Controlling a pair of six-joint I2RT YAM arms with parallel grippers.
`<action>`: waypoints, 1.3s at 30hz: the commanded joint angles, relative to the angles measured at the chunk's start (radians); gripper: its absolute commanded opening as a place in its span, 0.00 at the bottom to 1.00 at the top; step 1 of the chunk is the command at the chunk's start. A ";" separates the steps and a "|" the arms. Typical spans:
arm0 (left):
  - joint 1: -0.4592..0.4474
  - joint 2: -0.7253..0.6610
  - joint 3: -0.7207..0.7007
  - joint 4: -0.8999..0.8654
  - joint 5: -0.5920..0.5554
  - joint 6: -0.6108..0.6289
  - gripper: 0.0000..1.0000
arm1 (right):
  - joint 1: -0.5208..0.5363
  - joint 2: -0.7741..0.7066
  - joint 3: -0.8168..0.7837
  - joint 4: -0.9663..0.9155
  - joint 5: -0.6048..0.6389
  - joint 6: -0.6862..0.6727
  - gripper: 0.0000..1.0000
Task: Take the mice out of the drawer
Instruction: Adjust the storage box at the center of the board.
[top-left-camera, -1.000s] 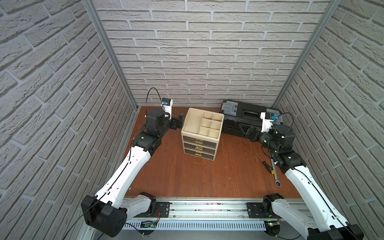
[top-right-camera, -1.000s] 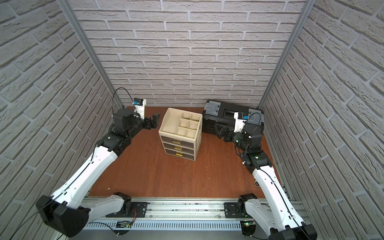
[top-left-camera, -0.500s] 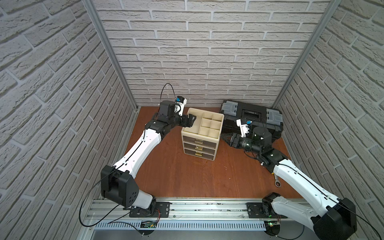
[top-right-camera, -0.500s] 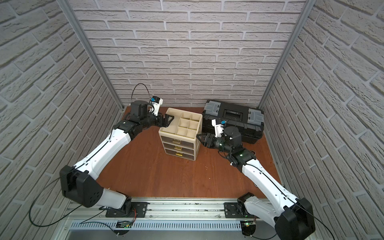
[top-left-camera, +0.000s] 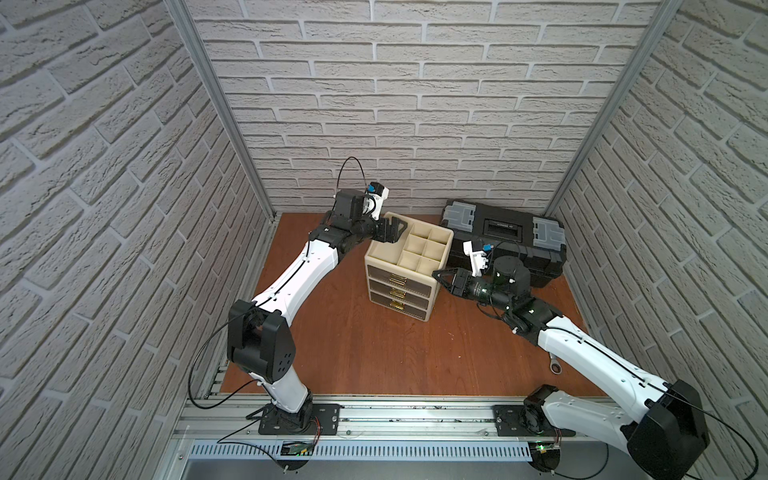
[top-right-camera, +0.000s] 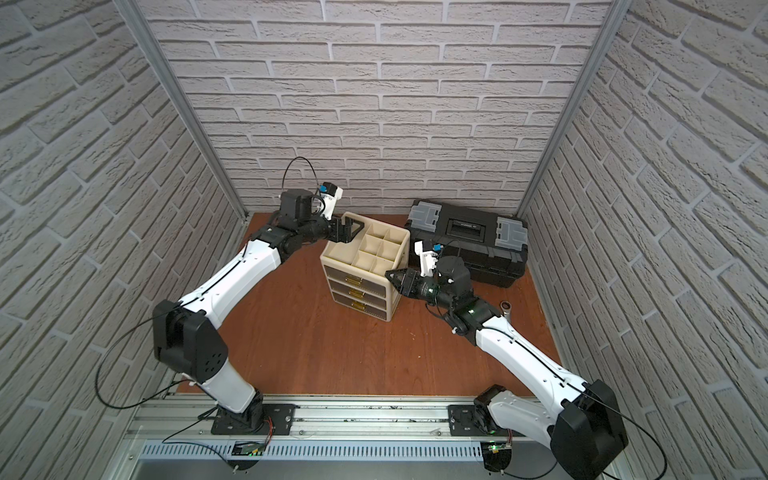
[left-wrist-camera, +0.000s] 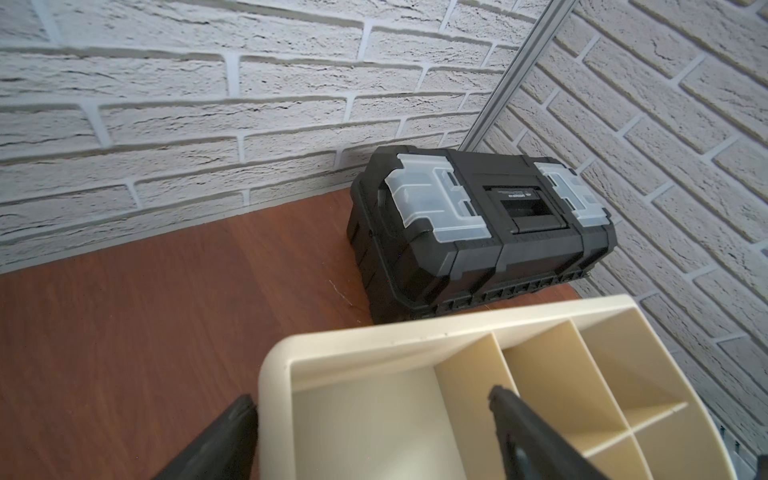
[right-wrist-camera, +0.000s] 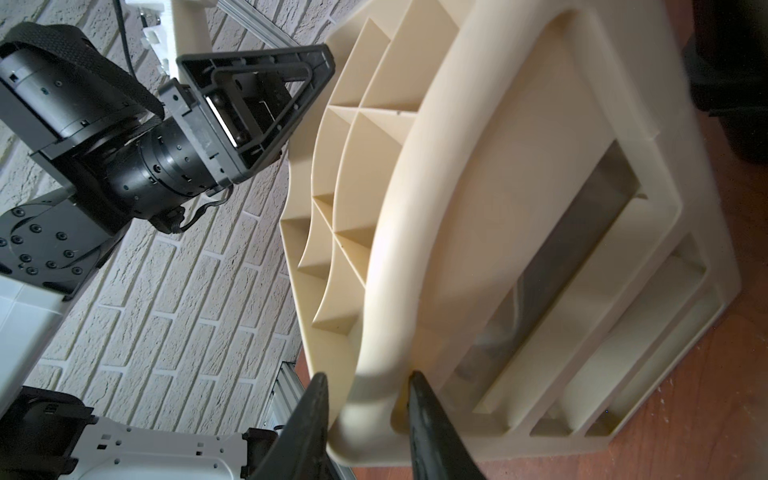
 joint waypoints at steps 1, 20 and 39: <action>-0.020 0.045 0.066 0.062 0.061 -0.012 0.90 | 0.026 -0.033 -0.037 0.014 0.063 0.030 0.32; 0.059 0.034 0.222 -0.041 -0.042 -0.070 0.94 | 0.091 -0.127 0.011 -0.230 0.300 -0.040 0.43; 0.056 -0.652 -0.367 -0.242 -0.149 -0.645 0.78 | 0.092 -0.021 0.690 -0.876 0.171 -0.673 0.83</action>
